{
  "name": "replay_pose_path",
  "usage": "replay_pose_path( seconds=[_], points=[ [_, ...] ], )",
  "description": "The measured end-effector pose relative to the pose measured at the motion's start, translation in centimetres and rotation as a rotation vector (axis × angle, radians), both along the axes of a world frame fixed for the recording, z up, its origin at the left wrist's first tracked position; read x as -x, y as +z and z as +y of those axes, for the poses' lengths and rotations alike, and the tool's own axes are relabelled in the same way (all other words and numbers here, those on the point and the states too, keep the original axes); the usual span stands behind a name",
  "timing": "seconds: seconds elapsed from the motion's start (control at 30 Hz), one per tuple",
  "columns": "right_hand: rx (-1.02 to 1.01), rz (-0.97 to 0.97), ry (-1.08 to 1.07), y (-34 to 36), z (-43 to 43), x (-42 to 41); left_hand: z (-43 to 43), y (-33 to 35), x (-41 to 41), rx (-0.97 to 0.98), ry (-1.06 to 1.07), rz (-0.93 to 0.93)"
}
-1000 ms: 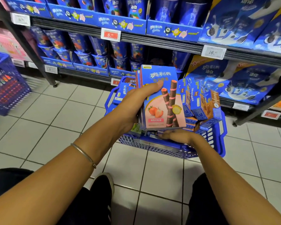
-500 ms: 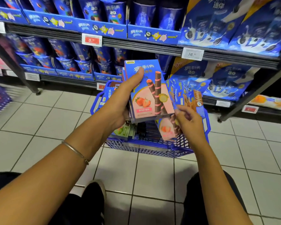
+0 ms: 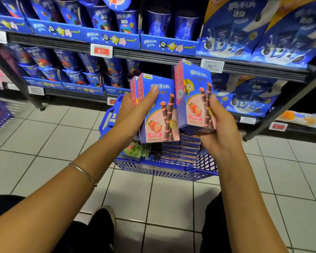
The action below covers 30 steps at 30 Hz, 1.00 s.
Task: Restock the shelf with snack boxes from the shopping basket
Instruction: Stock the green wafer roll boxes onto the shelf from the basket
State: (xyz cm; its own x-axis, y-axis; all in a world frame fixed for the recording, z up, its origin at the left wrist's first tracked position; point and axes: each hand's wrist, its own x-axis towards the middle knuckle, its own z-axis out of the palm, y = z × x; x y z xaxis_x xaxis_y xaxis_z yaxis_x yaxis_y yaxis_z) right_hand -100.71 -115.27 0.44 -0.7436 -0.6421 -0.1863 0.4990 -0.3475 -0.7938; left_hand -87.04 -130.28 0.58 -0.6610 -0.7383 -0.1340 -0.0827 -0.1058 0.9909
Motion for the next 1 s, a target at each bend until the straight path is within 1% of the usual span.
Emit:
replay_pose_path(
  seconds=[0.1, 0.17, 0.23, 0.33, 0.47, 0.63, 0.7, 0.77, 0.87, 0.9, 1.0],
  points=[
    [-0.082, 0.140, 0.011, 0.1, -1.4, -1.5, 0.3, -0.3, 0.4, -0.023, -0.033, 0.029],
    [-0.145, 0.172, 0.012, -0.2, -2.2, -1.9, 0.4, -0.2, 0.8, -0.056, -0.039, 0.009],
    [-0.134, 0.134, 0.080, -0.4, -2.8, -2.0, 0.0, -0.2, 1.3, -0.083, -0.013, -0.039],
    [-0.120, 0.067, 0.207, -0.7, -3.7, -1.4, -0.9, -0.9, 2.4, -0.129, -0.030, -0.096],
    [-0.238, 0.031, 0.298, -0.7, -5.5, -0.8, -2.5, -0.8, 4.1, -0.170, -0.006, -0.193],
    [-0.315, 0.035, 0.269, 2.5, -7.4, -0.9, -3.9, 1.6, 4.4, -0.310, -0.074, -0.084],
    [-0.314, 0.006, 0.293, 5.2, -8.1, -1.3, -4.5, 3.7, 3.9, -0.416, -0.028, -0.064],
    [-0.290, -0.037, 0.328, 8.3, -8.5, -2.0, -5.1, 6.6, 3.2, -0.458, 0.005, -0.087],
    [-0.290, -0.061, 0.360, 15.0, -9.4, -2.9, -6.8, 13.7, 1.8, -0.411, 0.051, -0.285],
    [-0.295, -0.058, 0.363, 17.5, -9.8, -3.2, -7.3, 16.4, 1.3, -0.400, 0.058, -0.321],
    [-0.301, -0.030, 0.363, 25.4, -11.1, -4.1, -8.8, 24.5, 0.5, -0.415, 0.050, -0.309]
  ],
)
